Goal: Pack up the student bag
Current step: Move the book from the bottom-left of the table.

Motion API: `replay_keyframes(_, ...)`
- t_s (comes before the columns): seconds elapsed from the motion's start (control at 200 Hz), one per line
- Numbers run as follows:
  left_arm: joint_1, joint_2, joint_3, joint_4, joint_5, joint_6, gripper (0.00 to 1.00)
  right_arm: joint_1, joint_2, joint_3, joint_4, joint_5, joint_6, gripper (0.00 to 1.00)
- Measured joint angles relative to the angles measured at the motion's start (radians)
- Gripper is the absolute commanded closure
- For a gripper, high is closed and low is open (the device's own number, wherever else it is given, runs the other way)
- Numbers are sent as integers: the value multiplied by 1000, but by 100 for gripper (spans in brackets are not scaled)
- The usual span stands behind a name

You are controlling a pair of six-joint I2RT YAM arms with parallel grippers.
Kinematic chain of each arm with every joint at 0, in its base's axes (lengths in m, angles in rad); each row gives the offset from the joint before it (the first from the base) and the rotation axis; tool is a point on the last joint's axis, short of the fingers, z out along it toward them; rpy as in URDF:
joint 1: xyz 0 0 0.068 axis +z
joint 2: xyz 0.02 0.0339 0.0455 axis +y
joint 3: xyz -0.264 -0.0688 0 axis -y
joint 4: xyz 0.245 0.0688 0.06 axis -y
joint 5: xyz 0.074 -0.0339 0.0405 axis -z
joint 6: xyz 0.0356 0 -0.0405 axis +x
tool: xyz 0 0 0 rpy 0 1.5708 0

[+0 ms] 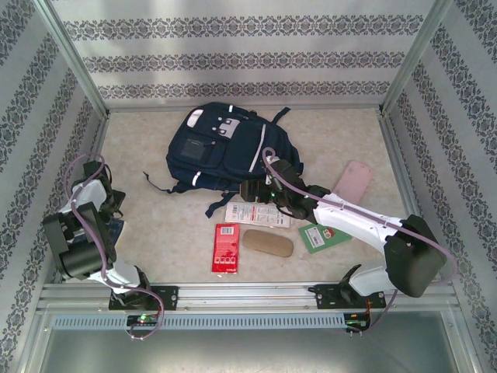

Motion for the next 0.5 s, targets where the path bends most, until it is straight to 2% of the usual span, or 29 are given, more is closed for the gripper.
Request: replay_keyframes(0.5, 0, 67, 6, 33, 34, -45, 4, 0, -21, 0, 28, -64, 0, 18)
